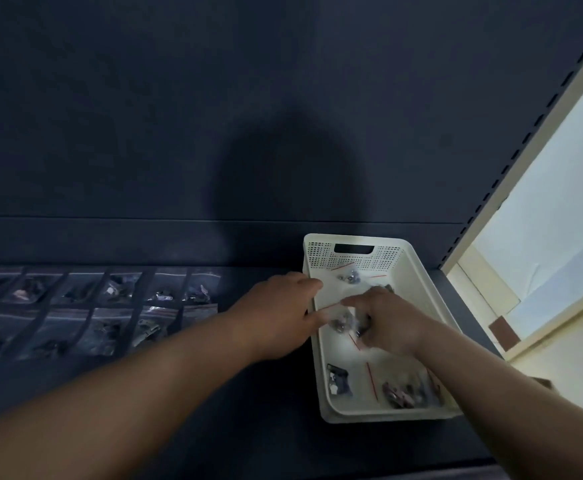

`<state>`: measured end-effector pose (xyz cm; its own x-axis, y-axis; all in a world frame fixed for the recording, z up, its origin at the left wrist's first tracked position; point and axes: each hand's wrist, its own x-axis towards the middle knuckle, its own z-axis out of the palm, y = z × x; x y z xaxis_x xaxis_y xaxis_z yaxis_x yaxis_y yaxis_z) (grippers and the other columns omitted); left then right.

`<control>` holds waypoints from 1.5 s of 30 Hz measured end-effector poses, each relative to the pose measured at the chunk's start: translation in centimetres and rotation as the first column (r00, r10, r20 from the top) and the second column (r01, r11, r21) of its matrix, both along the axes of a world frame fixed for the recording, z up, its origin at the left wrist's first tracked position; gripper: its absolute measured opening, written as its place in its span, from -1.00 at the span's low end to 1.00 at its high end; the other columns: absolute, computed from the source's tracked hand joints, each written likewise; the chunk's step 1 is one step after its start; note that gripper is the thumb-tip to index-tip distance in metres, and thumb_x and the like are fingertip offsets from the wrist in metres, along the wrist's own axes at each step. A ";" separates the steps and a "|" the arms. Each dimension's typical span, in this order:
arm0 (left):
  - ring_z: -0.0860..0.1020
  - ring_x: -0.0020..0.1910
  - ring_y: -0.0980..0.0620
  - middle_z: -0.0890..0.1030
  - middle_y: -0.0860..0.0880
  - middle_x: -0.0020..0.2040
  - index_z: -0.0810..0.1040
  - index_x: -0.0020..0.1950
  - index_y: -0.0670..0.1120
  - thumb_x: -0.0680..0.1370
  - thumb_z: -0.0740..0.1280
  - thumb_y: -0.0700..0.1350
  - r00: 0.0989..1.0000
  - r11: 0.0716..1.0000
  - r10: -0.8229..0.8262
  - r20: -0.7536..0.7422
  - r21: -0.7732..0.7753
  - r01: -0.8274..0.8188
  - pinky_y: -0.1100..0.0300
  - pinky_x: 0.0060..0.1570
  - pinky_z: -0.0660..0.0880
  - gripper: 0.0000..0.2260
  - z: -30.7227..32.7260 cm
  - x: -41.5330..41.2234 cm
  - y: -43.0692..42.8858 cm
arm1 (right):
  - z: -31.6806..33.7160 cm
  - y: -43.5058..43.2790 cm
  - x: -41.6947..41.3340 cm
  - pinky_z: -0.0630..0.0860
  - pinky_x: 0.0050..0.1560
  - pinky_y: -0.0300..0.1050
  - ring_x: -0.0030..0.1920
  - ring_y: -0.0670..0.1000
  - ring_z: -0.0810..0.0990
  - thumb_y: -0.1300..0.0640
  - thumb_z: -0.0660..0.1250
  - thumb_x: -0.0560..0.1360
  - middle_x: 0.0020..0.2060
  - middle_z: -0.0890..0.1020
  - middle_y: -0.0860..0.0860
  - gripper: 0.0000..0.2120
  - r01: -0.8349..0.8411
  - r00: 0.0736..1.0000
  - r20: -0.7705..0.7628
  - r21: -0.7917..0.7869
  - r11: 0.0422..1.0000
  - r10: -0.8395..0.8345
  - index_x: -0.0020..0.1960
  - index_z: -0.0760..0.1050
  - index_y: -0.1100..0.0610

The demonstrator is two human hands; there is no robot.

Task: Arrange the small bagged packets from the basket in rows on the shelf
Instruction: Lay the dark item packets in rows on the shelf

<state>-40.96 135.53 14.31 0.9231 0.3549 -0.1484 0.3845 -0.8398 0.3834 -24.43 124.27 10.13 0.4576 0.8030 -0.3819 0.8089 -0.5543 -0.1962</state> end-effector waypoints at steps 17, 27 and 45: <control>0.37 0.32 0.06 0.39 0.03 0.37 0.37 0.38 0.00 0.57 0.20 0.12 0.995 0.996 0.073 0.069 -0.056 -0.069 0.11 0.31 0.34 -0.59 0.3 0.5 0.4 | 0.3 3.0 -0.3 0.46 -0.07 -0.23 -0.08 -0.09 0.55 0.01 0.37 0.46 -0.03 0.54 -0.08 -0.61 0.045 0.976 -0.220 0.184 0.982 -0.004 0.26 0.44 0.01; 0.43 0.25 0.11 0.43 0.09 0.31 0.39 0.39 0.05 0.56 0.25 0.09 0.972 0.976 0.159 0.175 -0.174 -0.128 0.22 0.26 0.36 -0.59 1.1 -0.6 0.9 | 4.0 2.5 1.0 0.37 -0.46 -0.27 -0.47 -0.12 0.48 0.33 0.36 0.41 -0.42 0.56 -0.03 -0.84 0.209 0.915 -0.396 0.303 0.930 -0.077 -0.28 0.51 0.12; 0.53 -0.33 -0.04 0.56 -0.15 -0.30 0.37 -0.28 -0.10 0.46 0.23 -0.44 0.477 0.202 0.875 0.086 -0.959 -0.197 0.13 -0.24 0.52 -0.74 4.3 -9.8 6.1 | 9.3 9.5 -11.2 0.50 -0.37 -0.23 -0.32 -0.01 0.50 0.42 0.17 0.53 -0.28 0.55 0.11 -0.83 0.482 0.376 -0.914 0.332 0.811 0.152 -0.07 0.47 0.21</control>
<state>-50.80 141.64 18.60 0.4972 0.8138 -0.3010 0.0205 0.3358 0.9417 -35.64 133.74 19.39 0.2566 0.9363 -0.2399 -0.1187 -0.2158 -0.9692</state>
